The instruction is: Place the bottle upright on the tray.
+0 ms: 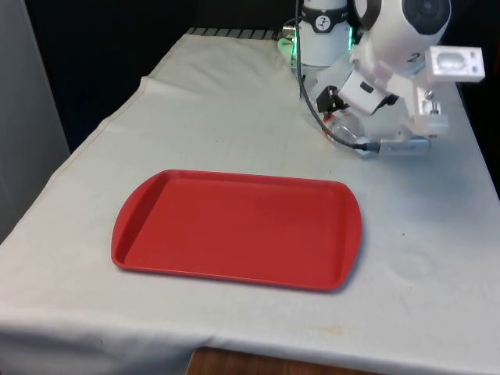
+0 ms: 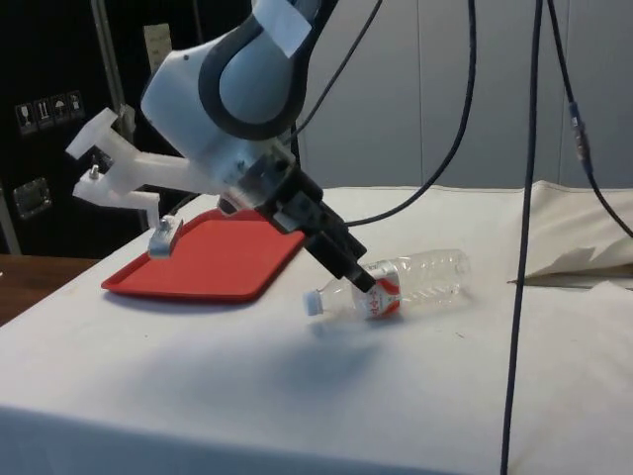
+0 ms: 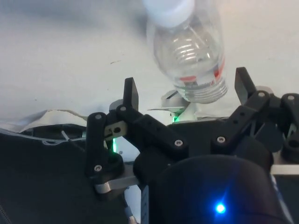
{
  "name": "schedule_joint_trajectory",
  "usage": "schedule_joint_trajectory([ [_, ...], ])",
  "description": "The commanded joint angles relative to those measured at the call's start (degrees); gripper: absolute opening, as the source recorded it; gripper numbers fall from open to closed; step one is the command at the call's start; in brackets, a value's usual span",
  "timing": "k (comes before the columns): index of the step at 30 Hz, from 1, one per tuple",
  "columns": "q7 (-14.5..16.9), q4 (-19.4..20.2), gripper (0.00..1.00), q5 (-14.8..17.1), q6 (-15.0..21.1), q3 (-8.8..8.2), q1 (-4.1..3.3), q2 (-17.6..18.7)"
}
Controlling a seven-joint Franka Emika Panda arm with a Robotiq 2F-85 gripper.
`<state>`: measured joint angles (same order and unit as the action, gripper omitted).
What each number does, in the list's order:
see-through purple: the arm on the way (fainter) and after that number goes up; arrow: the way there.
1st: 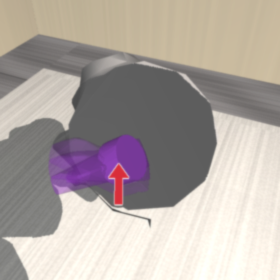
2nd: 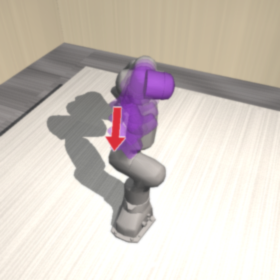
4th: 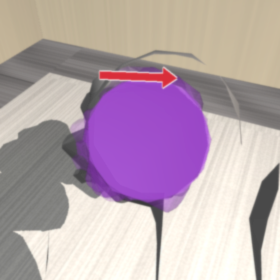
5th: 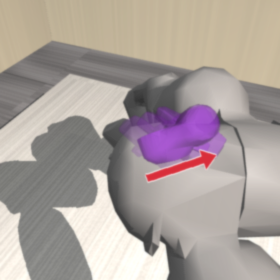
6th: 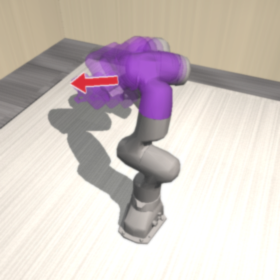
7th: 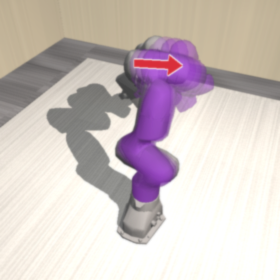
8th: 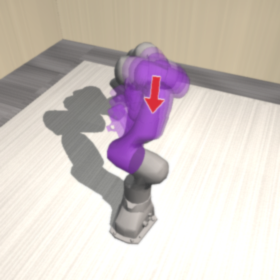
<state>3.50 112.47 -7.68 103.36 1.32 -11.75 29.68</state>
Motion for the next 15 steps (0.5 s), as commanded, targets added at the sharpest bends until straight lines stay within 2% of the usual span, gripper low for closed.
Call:
schedule_joint_trajectory([
  [1, 0.00, -0.34, 1.00, 0.00, -0.29, 0.00, 0.00, 0.40],
  [6, 0.17, -3.32, 1.00, -0.17, -2.92, -0.17, -0.06, 3.32],
  [8, 0.17, -4.24, 1.00, -0.17, -3.55, -0.17, -0.06, 4.18],
  [9, 0.11, -3.61, 1.00, 0.00, -2.75, -0.11, 0.00, 3.61],
  [15, 0.34, -6.82, 1.00, -0.11, -5.50, -0.17, -0.06, 6.82],
])
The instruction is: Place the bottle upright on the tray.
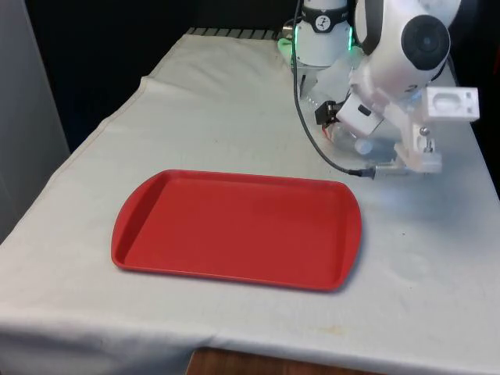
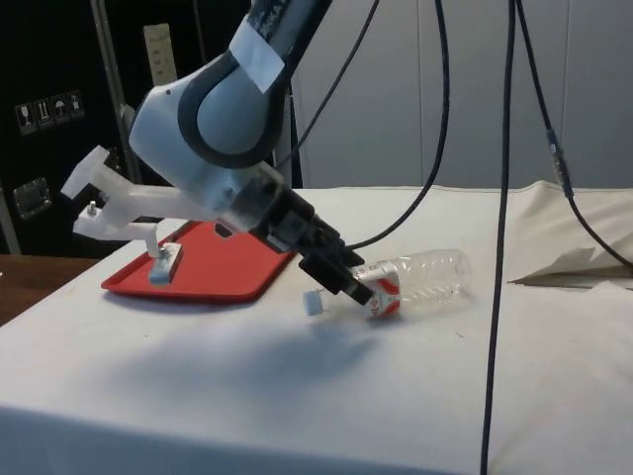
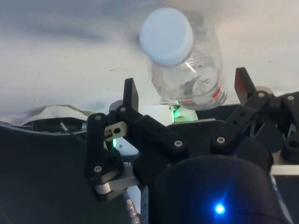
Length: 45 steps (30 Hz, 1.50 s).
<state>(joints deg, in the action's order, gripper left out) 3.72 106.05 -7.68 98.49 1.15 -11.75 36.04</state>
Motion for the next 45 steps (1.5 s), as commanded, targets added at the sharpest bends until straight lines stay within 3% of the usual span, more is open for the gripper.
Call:
schedule_joint_trajectory([
  [1, 0.11, -0.63, 1.00, -0.06, -0.92, 0.00, -0.06, 0.69],
  [10, 0.11, -1.55, 1.00, 0.06, -2.06, 0.06, -0.11, 2.18],
  [29, 0.00, 1.55, 1.00, -0.06, -0.97, 0.52, -0.11, 1.83],
  [45, 0.06, 1.32, 1.00, 0.00, -1.72, 0.40, -0.06, 1.95],
])
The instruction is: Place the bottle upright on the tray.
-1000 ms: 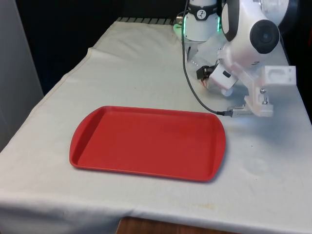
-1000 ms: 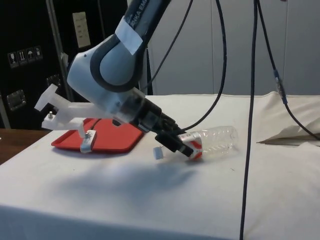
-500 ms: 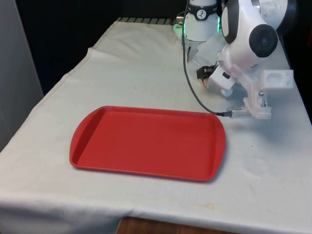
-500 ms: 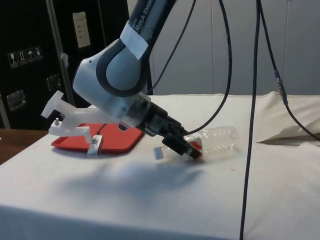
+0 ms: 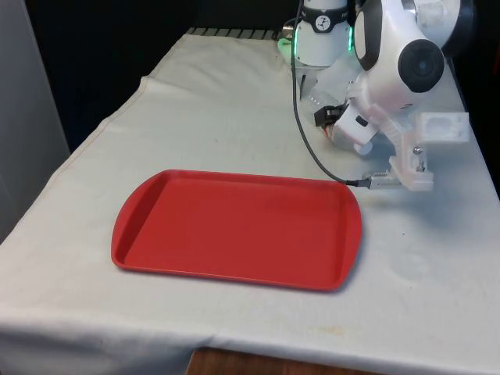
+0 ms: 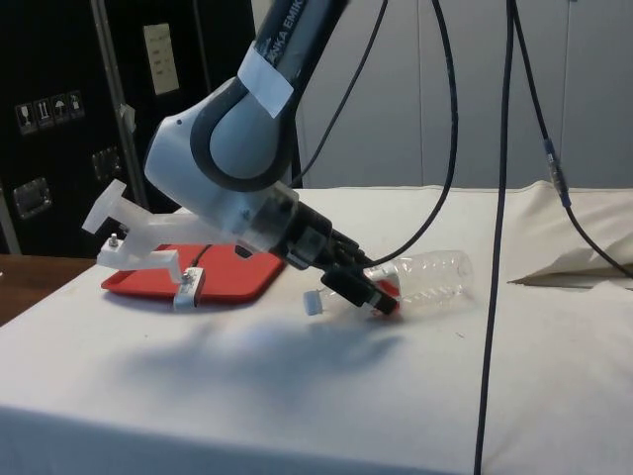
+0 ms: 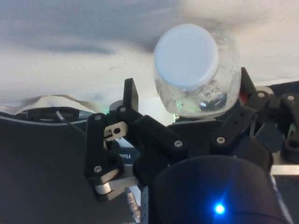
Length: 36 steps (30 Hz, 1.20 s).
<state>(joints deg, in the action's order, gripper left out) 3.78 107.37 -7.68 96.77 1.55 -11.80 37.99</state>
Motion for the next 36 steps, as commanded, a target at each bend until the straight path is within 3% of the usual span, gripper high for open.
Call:
schedule_joint_trajectory([
  [1, 0.06, -0.11, 1.00, 0.00, -0.06, 0.00, 0.06, 0.06],
  [12, 0.00, -0.06, 0.99, 0.00, 0.06, 0.00, 0.06, 0.17],
  [19, 0.00, -0.11, 0.65, 0.00, 0.00, 0.00, 0.06, 0.23],
  [21, 0.00, -0.17, 0.61, 0.00, -0.06, 0.00, 0.06, 0.29],
  [22, 0.00, -0.29, 0.52, 0.00, -0.23, 0.00, 0.06, 0.29],
  [24, 0.00, -0.40, 0.46, 0.00, -0.34, 0.00, 0.06, 0.34],
  [30, 0.06, -0.74, 0.36, 0.00, -1.60, 0.00, 0.06, 0.00],
  [36, 0.11, -0.97, 0.35, 0.06, -3.78, 0.06, 0.06, -1.38],
])
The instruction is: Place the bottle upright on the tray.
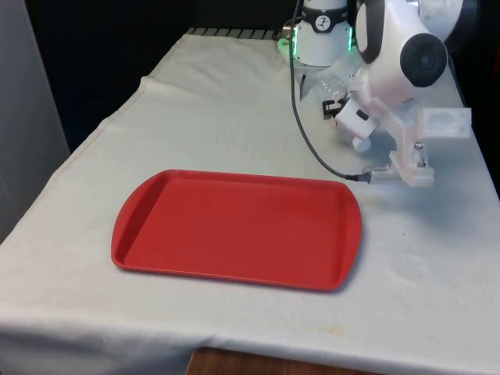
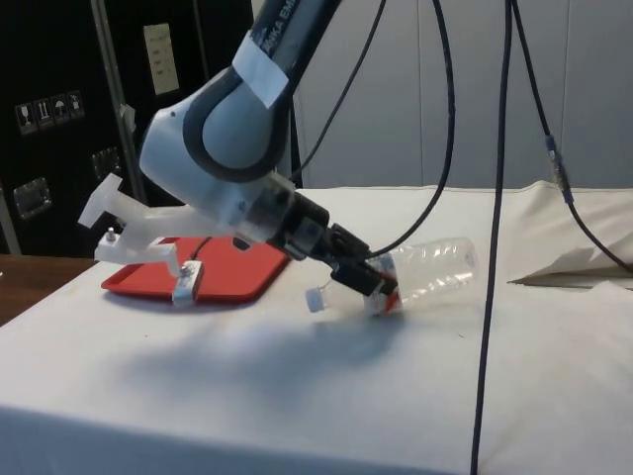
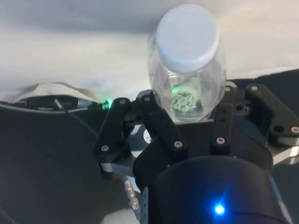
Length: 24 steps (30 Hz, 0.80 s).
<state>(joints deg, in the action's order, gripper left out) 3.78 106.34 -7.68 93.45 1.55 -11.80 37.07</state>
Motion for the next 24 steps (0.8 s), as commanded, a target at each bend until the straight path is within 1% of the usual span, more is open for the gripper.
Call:
schedule_joint_trajectory([
  [1, 0.11, 0.00, 0.35, 0.06, -1.09, 0.06, 0.06, -0.80],
  [2, 0.11, -0.17, 0.35, 0.11, -2.01, 0.06, 0.06, -1.38],
  [4, 0.06, -0.23, 0.35, 0.00, -1.78, 0.00, 0.00, -1.15],
  [10, 0.11, -0.17, 0.35, 0.17, -5.04, 0.11, 0.06, -4.24],
  [12, 0.11, -0.17, 0.35, 0.23, -5.61, 0.11, 0.06, -4.87],
  [13, 0.06, -0.23, 0.35, 0.00, -4.98, 0.06, 0.00, -4.07],
  [15, 0.11, -0.17, 0.35, 0.23, -6.19, 0.11, 0.06, -5.44],
  [22, 0.11, -0.29, 0.35, 0.23, -8.77, 0.11, 0.06, -8.02],
  [23, 0.06, -0.29, 0.35, 0.00, -8.42, 0.06, 0.00, -7.62],
  [24, 0.17, -0.34, 0.35, 0.23, -9.17, 0.11, 0.06, -8.37],
])
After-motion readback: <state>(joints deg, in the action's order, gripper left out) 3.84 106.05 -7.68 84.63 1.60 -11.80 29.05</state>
